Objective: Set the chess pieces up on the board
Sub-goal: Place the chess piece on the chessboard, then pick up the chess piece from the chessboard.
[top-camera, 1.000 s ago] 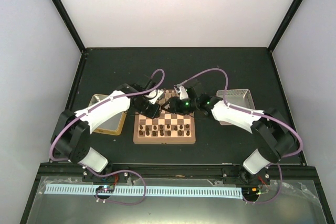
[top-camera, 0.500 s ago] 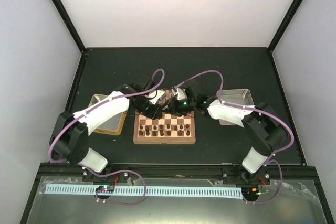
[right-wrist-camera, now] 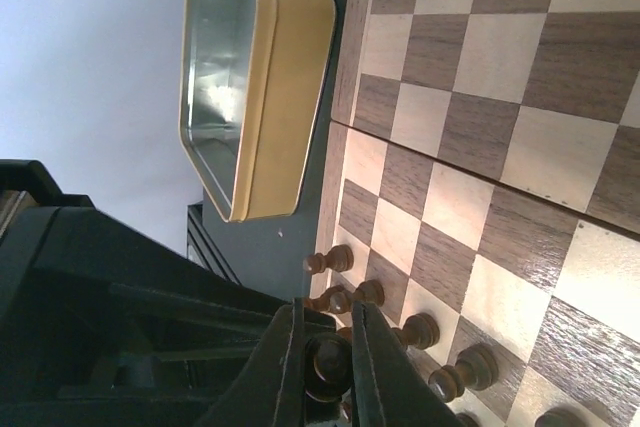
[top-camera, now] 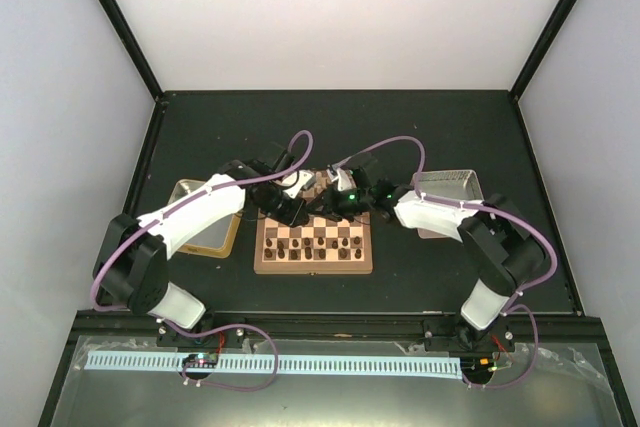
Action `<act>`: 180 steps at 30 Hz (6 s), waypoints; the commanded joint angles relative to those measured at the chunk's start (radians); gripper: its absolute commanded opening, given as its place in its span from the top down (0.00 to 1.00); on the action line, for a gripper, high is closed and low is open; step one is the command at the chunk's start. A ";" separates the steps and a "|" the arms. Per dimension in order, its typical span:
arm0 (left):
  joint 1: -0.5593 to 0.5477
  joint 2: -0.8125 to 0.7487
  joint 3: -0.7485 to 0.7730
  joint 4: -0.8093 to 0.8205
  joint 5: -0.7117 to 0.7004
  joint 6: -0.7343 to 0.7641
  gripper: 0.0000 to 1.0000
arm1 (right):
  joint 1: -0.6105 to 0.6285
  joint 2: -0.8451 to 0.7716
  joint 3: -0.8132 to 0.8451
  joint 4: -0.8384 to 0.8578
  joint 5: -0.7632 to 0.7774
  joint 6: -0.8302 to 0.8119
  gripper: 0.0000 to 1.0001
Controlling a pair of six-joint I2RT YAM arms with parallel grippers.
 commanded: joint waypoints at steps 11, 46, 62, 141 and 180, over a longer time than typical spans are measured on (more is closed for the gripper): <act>0.055 -0.278 -0.031 0.075 -0.246 -0.153 0.43 | 0.154 -0.365 -0.034 -0.343 0.712 -0.345 0.99; 0.115 -0.652 -0.243 0.198 -0.406 -0.232 0.31 | 0.583 -0.196 -0.197 -0.216 1.201 -0.454 0.99; 0.118 -0.639 -0.245 0.198 -0.407 -0.231 0.30 | 0.576 -0.151 -0.188 -0.239 1.258 -0.430 0.92; 0.122 -1.083 -0.288 0.132 -0.405 -0.159 0.01 | 0.203 -0.804 -0.068 -0.683 0.891 -0.429 0.35; 0.122 -1.084 -0.468 0.308 -0.094 -0.108 0.04 | 0.404 -0.117 0.092 -0.675 0.799 -0.358 0.75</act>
